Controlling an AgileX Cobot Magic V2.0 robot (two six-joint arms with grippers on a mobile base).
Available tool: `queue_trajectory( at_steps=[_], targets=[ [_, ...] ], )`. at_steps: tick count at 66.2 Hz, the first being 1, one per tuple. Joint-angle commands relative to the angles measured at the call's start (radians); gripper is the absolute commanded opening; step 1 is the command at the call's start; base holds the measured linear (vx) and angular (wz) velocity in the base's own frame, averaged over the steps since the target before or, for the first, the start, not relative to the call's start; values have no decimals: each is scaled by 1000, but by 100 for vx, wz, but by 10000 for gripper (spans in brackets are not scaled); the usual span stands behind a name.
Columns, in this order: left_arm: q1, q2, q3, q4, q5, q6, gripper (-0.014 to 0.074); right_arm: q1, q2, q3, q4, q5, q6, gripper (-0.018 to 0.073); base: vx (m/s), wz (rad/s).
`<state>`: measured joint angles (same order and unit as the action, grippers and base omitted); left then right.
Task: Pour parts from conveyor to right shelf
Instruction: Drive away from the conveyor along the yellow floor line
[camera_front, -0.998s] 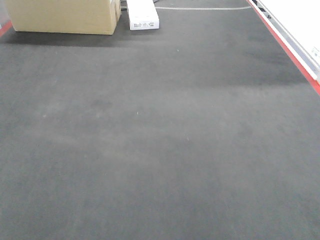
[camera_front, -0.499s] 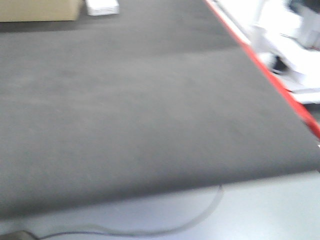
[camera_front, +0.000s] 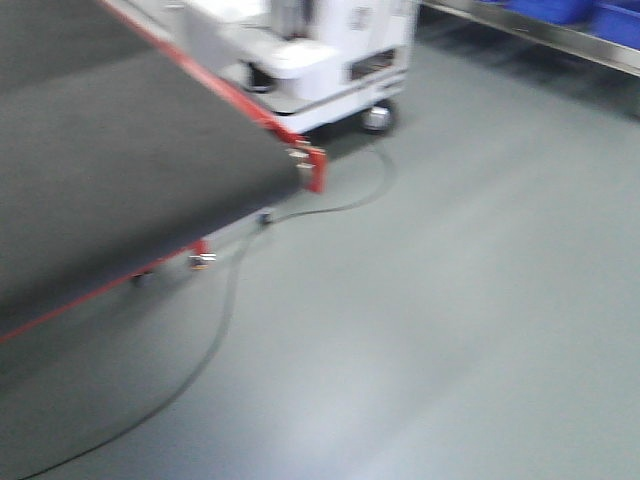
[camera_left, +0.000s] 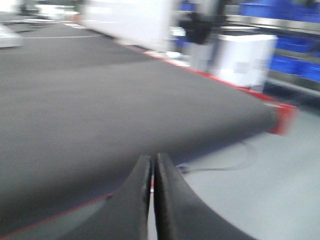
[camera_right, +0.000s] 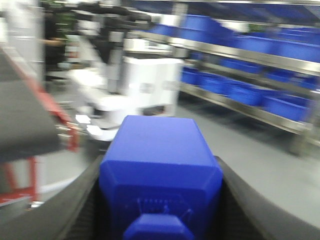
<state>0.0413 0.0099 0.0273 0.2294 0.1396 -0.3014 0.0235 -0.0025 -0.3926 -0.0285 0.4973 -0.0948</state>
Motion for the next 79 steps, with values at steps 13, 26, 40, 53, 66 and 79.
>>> queue_trajectory(
  at_steps=[13,26,40,53,66,79],
  targets=[
    [-5,15,-26,0,-69,-4,-6,-4,21,-26,-6,-83,-6,-5,-42,-124],
    [-5,15,-26,0,-69,-4,-6,-4,21,-26,-6,-83,-6,-5,-38,-106],
    [-5,15,-26,0,-69,-4,-6,-4,21,-26,-3,-80,-6,-5,-32,-84],
    [-5,15,-26,0,-69,-4,-6,-4,21,-26,-3,-81,-6,-5,-27,-66],
    [-5,15,-26,0,-69,-4,-6,-4,21,-26,-3,-81,-6,-5,-23,-56],
    [-5,15,-26,0,-69,-4,-6,-4,21,-26,-3,-81,-6,-5,-17,-43]
  ],
)
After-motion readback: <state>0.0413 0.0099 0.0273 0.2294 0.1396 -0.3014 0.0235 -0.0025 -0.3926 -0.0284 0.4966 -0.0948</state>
